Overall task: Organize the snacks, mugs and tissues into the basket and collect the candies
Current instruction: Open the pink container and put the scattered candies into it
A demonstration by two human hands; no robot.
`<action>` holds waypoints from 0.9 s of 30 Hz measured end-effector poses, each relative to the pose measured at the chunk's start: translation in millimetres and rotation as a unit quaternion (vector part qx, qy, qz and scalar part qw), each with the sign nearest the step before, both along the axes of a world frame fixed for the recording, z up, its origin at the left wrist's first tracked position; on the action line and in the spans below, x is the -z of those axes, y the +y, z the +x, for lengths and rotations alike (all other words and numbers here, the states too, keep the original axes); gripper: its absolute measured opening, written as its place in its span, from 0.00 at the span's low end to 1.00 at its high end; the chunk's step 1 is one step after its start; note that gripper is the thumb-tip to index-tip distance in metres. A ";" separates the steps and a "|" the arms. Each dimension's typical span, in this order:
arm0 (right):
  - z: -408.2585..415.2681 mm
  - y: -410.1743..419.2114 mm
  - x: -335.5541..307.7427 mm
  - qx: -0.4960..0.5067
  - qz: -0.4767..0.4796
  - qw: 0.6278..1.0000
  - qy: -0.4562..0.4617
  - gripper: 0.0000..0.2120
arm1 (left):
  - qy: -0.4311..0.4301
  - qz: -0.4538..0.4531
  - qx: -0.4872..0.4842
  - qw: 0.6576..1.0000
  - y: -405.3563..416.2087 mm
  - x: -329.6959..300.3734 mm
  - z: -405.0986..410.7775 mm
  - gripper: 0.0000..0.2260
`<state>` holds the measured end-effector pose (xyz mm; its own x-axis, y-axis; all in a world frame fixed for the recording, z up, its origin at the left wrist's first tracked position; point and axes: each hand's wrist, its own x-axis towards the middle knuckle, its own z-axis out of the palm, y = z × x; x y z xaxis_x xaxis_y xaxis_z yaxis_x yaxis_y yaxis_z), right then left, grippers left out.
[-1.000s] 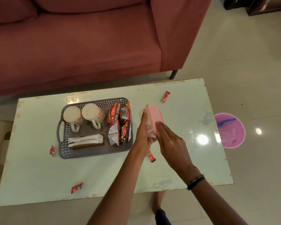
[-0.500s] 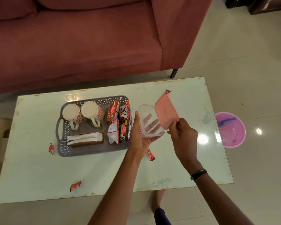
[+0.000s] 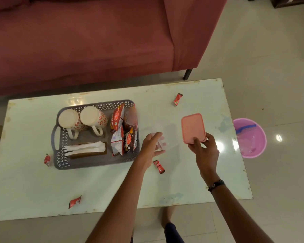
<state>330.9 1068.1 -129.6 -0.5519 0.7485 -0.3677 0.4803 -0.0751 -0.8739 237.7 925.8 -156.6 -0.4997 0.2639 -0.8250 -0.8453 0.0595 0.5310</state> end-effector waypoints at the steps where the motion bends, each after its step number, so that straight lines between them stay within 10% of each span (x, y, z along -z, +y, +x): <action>1: 0.9 2.3 8.7 0.007 -0.007 1.000 -0.004 0.16 | 0.000 -0.030 0.008 1.000 2.0 8.8 -2.4 0.17; 12: 5.4 7.1 68.3 0.023 -0.054 0.998 -0.026 0.17 | 0.026 -0.194 0.042 0.980 21.6 58.4 -21.0 0.21; 22: -9.3 10.5 79.6 0.023 -0.127 0.990 -0.047 0.19 | 0.270 -0.314 0.110 0.904 20.3 43.1 -5.5 0.24; 27: -4.6 11.6 92.5 -0.044 0.016 0.989 -0.141 0.21 | 0.361 -0.303 0.096 0.877 15.5 33.7 10.7 0.20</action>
<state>326.4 1079.8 -222.1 -0.4941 0.7152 -0.4943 0.7093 0.0029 -0.7049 248.4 941.2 -190.3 -0.9438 0.0237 -0.3297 -0.2450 0.6196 0.7457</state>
